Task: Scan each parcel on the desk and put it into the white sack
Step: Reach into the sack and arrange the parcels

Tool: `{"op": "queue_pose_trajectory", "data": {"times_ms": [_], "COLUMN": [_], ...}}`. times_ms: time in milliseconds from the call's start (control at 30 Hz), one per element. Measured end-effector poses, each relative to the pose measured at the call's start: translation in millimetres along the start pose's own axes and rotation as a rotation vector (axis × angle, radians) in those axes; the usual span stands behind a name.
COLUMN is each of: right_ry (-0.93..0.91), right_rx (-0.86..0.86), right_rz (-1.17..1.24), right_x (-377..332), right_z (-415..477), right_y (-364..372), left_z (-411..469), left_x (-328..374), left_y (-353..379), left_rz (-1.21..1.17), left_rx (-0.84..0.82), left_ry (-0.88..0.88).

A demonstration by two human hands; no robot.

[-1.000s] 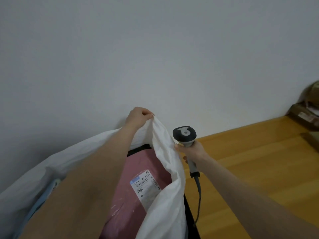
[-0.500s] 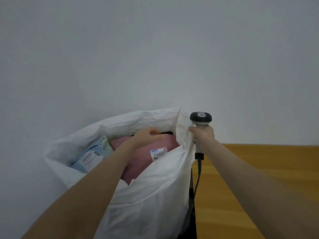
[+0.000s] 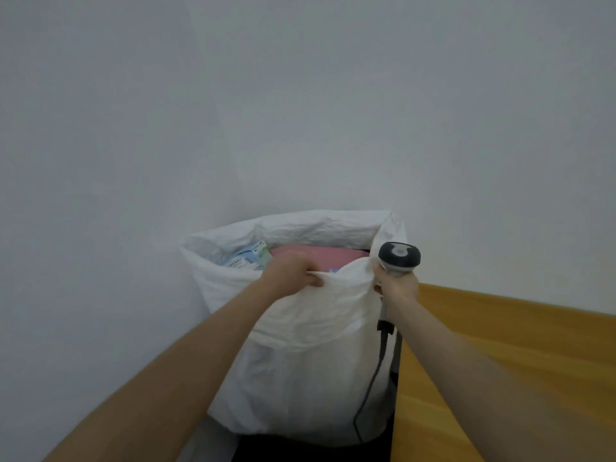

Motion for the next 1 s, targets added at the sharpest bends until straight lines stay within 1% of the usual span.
{"op": "queue_pose_trajectory", "data": {"times_ms": [33,67,167,200,267,300,333,433,467,600,667,767,933,1000], "right_ry": [-0.034,-0.055,-0.074,-0.071,-0.065,-0.065,-0.064,-0.041,-0.036,-0.026,-0.015,0.013,-0.029,-0.006], "right_rx": [0.002,-0.007,-0.019,-0.018,-0.012,-0.008,0.0,0.043,0.058,0.102,0.139,0.185,0.256,0.29], "right_rz": [-0.017,-0.046,-0.185,-0.23,-0.308,-0.342,-0.372,-0.444,-0.462,-0.528,-0.582,-0.627,-0.627,-0.621], "right_x": [-10.2,-17.2,-26.6,-26.3,-27.1,-28.6,-30.1,-32.7,-32.8,-27.1,-22.5,-13.5,-4.5,1.0], "right_z": [-1.3,-1.4,2.7,4.8,9.0,11.0,12.6,18.8,20.5,33.6,43.0,56.1,65.9,68.0], "right_y": [1.9,3.5,2.9,2.1,1.0,0.0,0.8,5.5,7.5,25.0,33.7,44.7,59.3,59.9], "left_z": [-3.2,-6.4,-15.5,-14.1,-4.9,1.2,8.5,24.2,27.1,40.7,48.2,60.6,83.2,91.4], "left_x": [4.4,10.0,21.7,20.5,7.4,-4.7,-24.6,-99.6,-123.6,-204.0,-237.5,-288.0,-347.9,-360.2], "left_y": [-7.0,-5.4,18.5,22.8,17.3,13.5,11.2,7.6,9.4,26.7,33.6,52.9,96.8,114.7], "left_rz": [-0.025,-0.053,-0.149,-0.204,-0.352,-0.413,-0.426,-0.293,-0.247,-0.038,0.035,0.057,0.05,0.048], "left_rx": [0.012,-0.009,-0.169,-0.19,-0.146,-0.097,-0.041,0.126,0.142,0.057,0.037,-0.019,-0.17,-0.24], "left_ry": [0.019,0.044,0.116,0.131,0.12,0.079,0.001,-0.245,-0.314,-0.518,-0.572,-0.618,-0.603,-0.589]}}
Point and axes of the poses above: each hand's wrist, its own z-axis towards the middle knuckle, its own y-axis out of the palm, x = y × z, the point moved 10 cm from there along z, towards the middle knuckle, and after that the axes turned 15 degrees about z, right-handed, at the moved point
